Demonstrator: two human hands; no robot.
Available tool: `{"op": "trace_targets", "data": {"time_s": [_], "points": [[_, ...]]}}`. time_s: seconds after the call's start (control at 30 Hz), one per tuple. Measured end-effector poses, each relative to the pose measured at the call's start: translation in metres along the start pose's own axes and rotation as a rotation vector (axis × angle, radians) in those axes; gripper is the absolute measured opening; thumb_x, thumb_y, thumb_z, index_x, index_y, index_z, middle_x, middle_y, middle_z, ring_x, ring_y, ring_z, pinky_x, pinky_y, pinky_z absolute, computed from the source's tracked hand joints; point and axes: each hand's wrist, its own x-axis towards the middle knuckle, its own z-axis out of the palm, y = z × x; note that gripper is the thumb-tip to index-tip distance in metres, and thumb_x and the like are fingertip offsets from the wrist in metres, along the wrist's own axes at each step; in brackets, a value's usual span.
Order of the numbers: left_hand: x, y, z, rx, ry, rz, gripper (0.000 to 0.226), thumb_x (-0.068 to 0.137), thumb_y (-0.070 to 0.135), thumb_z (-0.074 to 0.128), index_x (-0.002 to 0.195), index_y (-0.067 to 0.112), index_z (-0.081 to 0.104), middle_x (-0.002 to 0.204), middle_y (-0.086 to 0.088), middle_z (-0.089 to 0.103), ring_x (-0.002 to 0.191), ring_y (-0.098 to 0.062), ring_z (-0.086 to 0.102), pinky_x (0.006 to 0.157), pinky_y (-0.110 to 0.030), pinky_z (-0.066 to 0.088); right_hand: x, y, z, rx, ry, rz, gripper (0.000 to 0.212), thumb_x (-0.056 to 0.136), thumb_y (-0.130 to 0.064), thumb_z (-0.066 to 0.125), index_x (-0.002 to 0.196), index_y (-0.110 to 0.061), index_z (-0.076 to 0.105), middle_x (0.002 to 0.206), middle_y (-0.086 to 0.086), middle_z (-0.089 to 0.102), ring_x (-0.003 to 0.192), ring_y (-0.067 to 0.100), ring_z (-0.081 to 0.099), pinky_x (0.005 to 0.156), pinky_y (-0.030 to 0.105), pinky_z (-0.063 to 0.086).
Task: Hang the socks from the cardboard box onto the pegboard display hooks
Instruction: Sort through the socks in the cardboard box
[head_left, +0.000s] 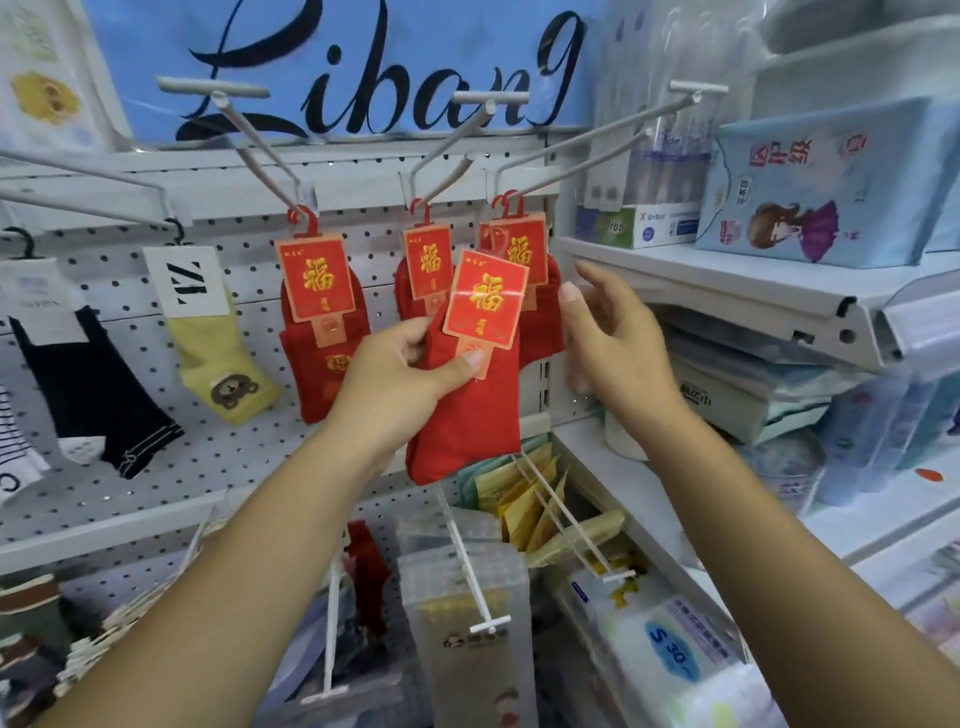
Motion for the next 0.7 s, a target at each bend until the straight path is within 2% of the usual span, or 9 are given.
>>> {"op": "trace_targets", "data": {"time_s": [0.1,0.2,0.3,0.37,0.43,0.5,0.57,0.63,0.7], "points": [[0.003,0.005,0.012,0.032,-0.059,0.008,0.027,0.086,0.02,0.081,0.112,0.023,0.075,0.098,0.006,0.08,0.09,-0.009,0.076,0.077,-0.029,0.062,-0.006,-0.008,-0.004,0.115,-0.144,0.002,0.056,0.099,-0.043,0.06,0.15,-0.032,0.039,0.121,-0.007,0.069,0.114,0.002,0.065,0.089,0.022,0.055],[0.005,0.009,0.022,0.084,-0.15,0.01,0.025,0.086,0.018,0.081,0.111,0.02,0.075,0.097,0.002,0.08,0.09,-0.013,0.077,0.079,-0.032,0.063,-0.005,-0.007,-0.006,0.174,-0.179,0.001,0.059,0.099,-0.023,0.064,0.151,-0.028,0.039,0.127,-0.003,0.068,0.115,0.007,0.067,0.089,0.027,0.059],[0.008,0.012,0.027,0.186,-0.207,-0.004,0.02,0.089,0.023,0.078,0.108,0.02,0.077,0.096,0.001,0.079,0.089,-0.015,0.076,0.083,-0.034,0.063,-0.002,-0.002,-0.009,0.197,-0.177,0.022,0.059,0.1,-0.012,0.061,0.152,-0.028,0.039,0.126,-0.003,0.068,0.108,0.008,0.071,0.081,0.026,0.061],[0.015,0.016,0.025,0.333,-0.131,0.04,0.023,0.091,0.031,0.075,0.112,0.022,0.075,0.097,0.004,0.076,0.089,-0.014,0.072,0.082,-0.032,0.06,0.003,0.002,-0.011,0.197,-0.146,0.043,0.059,0.1,-0.011,0.06,0.153,-0.029,0.04,0.125,0.0,0.069,0.106,0.011,0.072,0.079,0.029,0.062],[0.024,0.025,0.019,0.453,0.057,0.129,0.035,0.093,0.035,0.072,0.124,0.022,0.067,0.103,0.009,0.069,0.092,-0.004,0.065,0.08,-0.02,0.052,0.012,0.007,-0.012,0.187,-0.094,0.061,0.058,0.101,-0.012,0.059,0.152,-0.031,0.04,0.125,0.003,0.069,0.105,0.015,0.073,0.082,0.036,0.063],[0.035,0.036,0.011,0.539,0.221,0.263,0.045,0.093,0.036,0.071,0.134,0.021,0.059,0.121,0.007,0.065,0.107,-0.008,0.061,0.093,-0.022,0.048,0.024,0.008,-0.012,0.162,-0.054,0.069,0.059,0.101,-0.015,0.06,0.153,-0.032,0.039,0.129,0.004,0.066,0.108,0.016,0.071,0.084,0.039,0.063],[0.048,0.045,0.005,0.617,0.289,0.376,0.05,0.094,0.035,0.069,0.137,0.017,0.055,0.138,0.0,0.056,0.125,-0.015,0.054,0.104,-0.026,0.04,0.036,0.005,-0.01,0.127,-0.033,0.051,0.057,0.101,-0.017,0.06,0.153,-0.032,0.04,0.127,0.001,0.065,0.104,0.009,0.07,0.081,0.031,0.063],[0.058,0.051,0.001,0.651,0.292,0.421,0.045,0.096,0.037,0.066,0.132,0.012,0.058,0.145,-0.001,0.05,0.134,-0.016,0.048,0.11,-0.028,0.036,0.048,-0.003,-0.005,0.084,-0.021,0.03,0.053,0.102,-0.017,0.058,0.152,-0.03,0.042,0.12,-0.004,0.064,0.091,-0.003,0.069,0.07,0.018,0.059],[0.064,0.052,-0.003,0.659,0.307,0.437,0.038,0.097,0.037,0.065,0.125,0.012,0.06,0.143,-0.001,0.051,0.133,-0.015,0.047,0.11,-0.027,0.036,0.06,-0.009,0.0,0.07,-0.021,0.03,0.053,0.103,-0.018,0.056,0.153,-0.029,0.04,0.121,-0.004,0.062,0.09,-0.001,0.068,0.069,0.018,0.06]]}}
